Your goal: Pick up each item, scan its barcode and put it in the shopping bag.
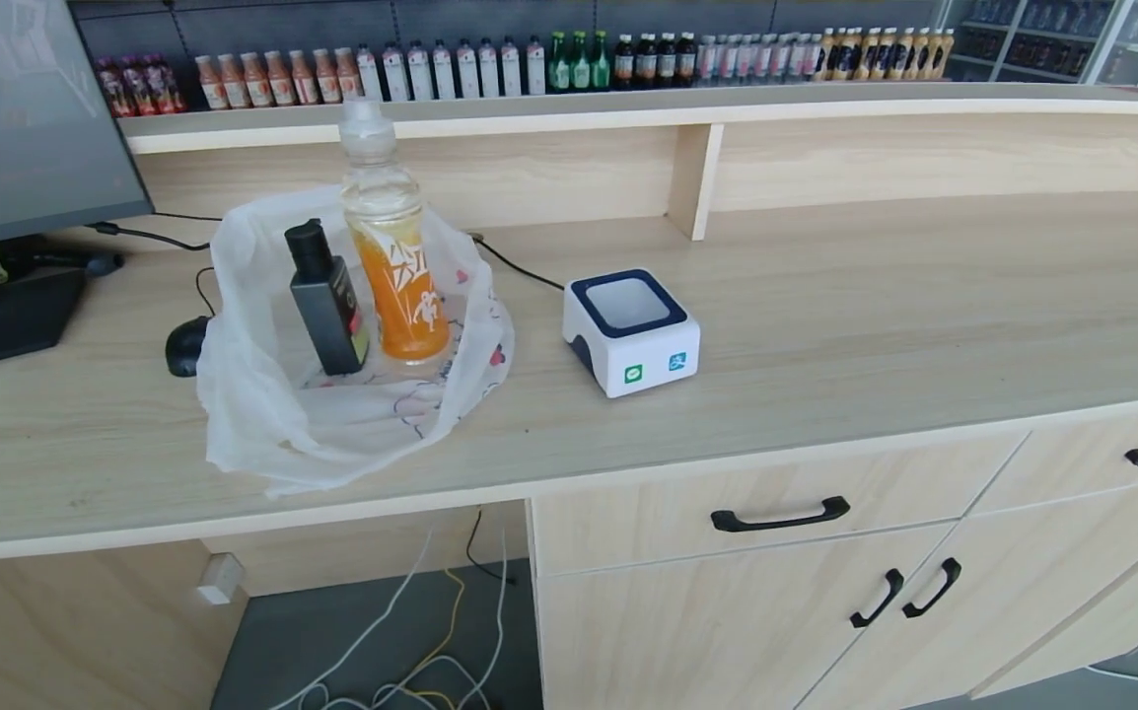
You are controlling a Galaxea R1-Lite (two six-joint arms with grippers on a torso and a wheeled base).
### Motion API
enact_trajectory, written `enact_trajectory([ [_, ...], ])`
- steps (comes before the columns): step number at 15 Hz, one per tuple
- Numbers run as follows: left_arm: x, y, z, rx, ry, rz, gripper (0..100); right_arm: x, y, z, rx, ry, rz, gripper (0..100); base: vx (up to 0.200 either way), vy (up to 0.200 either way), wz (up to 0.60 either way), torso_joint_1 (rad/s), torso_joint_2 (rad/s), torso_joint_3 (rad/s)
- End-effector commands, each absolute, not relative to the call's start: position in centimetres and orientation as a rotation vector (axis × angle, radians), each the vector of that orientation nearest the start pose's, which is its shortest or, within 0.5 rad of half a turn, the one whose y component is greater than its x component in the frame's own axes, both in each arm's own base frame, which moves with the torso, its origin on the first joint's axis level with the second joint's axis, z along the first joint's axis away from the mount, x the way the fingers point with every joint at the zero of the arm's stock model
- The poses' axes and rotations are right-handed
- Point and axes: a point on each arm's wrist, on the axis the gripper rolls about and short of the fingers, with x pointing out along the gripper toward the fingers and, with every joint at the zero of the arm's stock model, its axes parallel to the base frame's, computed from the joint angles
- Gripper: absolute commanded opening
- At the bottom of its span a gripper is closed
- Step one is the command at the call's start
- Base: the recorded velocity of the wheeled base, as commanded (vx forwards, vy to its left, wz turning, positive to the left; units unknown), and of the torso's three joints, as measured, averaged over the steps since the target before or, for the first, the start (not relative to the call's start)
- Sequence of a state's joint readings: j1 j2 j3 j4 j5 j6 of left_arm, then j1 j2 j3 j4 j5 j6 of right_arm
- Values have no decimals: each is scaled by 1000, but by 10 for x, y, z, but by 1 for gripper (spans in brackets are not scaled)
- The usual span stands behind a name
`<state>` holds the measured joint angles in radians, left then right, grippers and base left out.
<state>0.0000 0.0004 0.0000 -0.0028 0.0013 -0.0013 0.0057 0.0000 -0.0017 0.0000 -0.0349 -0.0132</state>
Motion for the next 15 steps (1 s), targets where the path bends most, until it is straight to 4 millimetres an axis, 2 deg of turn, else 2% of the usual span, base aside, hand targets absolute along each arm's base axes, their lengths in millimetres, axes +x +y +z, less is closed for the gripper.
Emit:
enact_trajectory([
  [1,-23,0,76,-2,-3,2,100,-23,-1,76,-14,-1,-29,100,0,-200,0,2,-2,2],
  [5,-23,0,76,-2,-3,2,100,-23,-1,76,-14,0,-29,100,0,-200,0,4,1,2],
  [15,-23,0,76,-2,-3,2,100,-23,-1,76,-15,-1,-28,100,0,0,0,0,0,0],
])
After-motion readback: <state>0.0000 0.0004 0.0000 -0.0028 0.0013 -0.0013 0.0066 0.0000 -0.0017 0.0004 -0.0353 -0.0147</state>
